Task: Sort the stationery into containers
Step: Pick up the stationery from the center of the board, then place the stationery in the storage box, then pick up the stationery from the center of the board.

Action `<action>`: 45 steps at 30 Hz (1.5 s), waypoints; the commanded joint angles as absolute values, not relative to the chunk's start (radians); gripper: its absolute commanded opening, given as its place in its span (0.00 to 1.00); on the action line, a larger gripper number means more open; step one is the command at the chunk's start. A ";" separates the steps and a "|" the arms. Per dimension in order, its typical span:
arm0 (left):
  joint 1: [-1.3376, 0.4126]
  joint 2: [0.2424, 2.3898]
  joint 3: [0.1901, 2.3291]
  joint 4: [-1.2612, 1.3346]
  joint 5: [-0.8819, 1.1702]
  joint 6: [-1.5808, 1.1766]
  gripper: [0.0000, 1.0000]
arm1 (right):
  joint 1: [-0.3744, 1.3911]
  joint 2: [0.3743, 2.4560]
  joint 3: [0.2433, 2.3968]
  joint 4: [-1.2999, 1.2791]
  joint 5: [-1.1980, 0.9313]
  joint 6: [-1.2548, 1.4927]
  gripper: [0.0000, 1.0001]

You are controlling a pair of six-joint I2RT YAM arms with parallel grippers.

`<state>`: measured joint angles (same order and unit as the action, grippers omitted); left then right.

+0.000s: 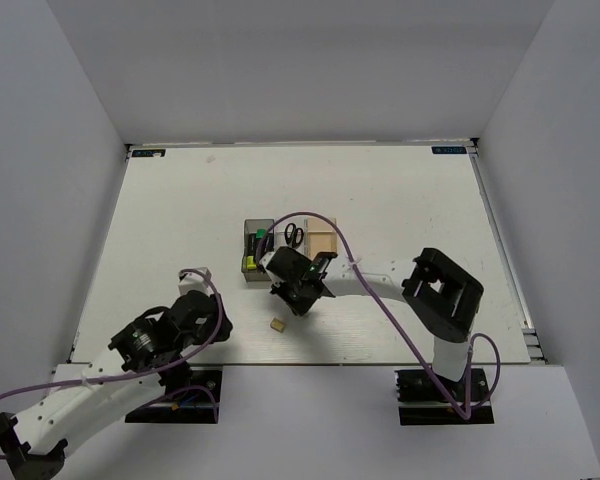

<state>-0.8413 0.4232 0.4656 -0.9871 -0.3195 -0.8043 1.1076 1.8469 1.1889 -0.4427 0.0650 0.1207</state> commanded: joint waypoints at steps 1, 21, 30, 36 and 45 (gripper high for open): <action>-0.838 0.491 0.468 -0.847 -0.212 -0.732 0.61 | 1.111 1.792 1.187 -0.486 0.038 0.080 0.00; -1.018 1.112 0.686 -0.546 -0.182 -0.457 0.67 | 0.870 1.716 1.365 -0.517 0.353 -0.068 0.00; -1.055 1.204 0.715 -0.575 -0.274 -0.549 0.66 | 0.781 1.754 1.419 -0.525 0.206 -0.034 0.53; -1.061 1.276 0.753 -0.662 -0.360 -0.818 0.37 | 0.738 1.678 1.396 -0.537 0.204 -0.006 0.19; -1.098 1.419 0.853 -0.681 -0.414 -0.965 0.58 | 0.663 1.542 1.286 -0.546 0.150 0.046 0.48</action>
<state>-1.0927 1.3842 0.7959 -0.6670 -0.3775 -0.9226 0.6861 1.5955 1.3224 -0.5316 0.1787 0.0223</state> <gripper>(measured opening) 0.574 0.464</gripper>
